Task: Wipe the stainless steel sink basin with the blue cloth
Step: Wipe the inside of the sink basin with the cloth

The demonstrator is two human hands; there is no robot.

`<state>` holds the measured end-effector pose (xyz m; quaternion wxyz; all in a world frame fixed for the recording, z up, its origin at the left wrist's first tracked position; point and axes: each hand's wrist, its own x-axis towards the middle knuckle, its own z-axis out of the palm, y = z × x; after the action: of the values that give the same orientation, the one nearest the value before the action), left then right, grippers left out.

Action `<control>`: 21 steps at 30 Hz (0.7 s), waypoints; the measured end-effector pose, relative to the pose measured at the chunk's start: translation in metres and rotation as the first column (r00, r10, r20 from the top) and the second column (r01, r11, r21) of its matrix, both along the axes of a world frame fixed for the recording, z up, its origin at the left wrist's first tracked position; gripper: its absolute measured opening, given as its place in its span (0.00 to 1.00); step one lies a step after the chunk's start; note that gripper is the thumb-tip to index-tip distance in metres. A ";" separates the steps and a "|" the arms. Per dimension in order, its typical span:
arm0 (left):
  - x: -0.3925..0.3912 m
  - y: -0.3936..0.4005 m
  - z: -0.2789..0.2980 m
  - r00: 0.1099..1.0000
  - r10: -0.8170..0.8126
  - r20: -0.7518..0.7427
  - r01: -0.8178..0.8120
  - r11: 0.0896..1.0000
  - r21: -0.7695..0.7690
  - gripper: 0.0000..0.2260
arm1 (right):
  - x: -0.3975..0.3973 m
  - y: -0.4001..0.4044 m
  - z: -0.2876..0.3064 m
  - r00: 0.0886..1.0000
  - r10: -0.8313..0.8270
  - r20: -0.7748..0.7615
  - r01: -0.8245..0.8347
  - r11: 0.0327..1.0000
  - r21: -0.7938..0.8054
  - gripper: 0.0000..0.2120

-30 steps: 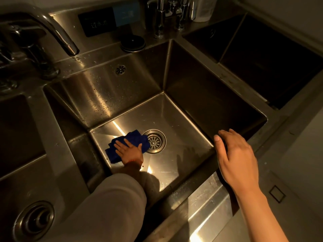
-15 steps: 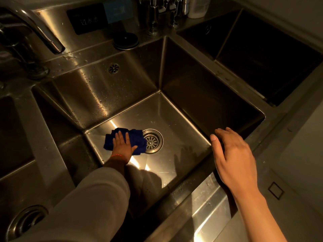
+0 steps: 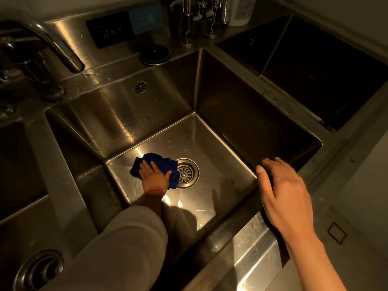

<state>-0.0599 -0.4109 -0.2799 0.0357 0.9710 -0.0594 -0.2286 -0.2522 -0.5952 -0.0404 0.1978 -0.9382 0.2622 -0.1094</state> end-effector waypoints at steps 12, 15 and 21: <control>0.026 -0.011 -0.008 0.981 -0.178 -0.072 0.184 0.980 0.081 0.35 | 0.001 -0.001 -0.001 1.000 -0.008 -0.023 0.008 1.000 -0.002 0.25; 0.039 -0.014 -0.005 0.958 -0.270 -0.093 0.279 0.955 0.104 0.35 | 0.001 -0.001 -0.001 1.000 -0.010 -0.024 0.010 1.000 0.000 0.25; 0.051 -0.015 0.003 0.920 -0.376 -0.106 0.386 0.919 0.086 0.36 | 0.002 0.000 -0.001 1.000 -0.018 -0.015 0.018 1.000 -0.006 0.26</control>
<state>-0.0094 -0.4256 -0.2766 -0.0581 0.9305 -0.2335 -0.2763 -0.2505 -0.5954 -0.0414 0.1921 -0.9371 0.2720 -0.1047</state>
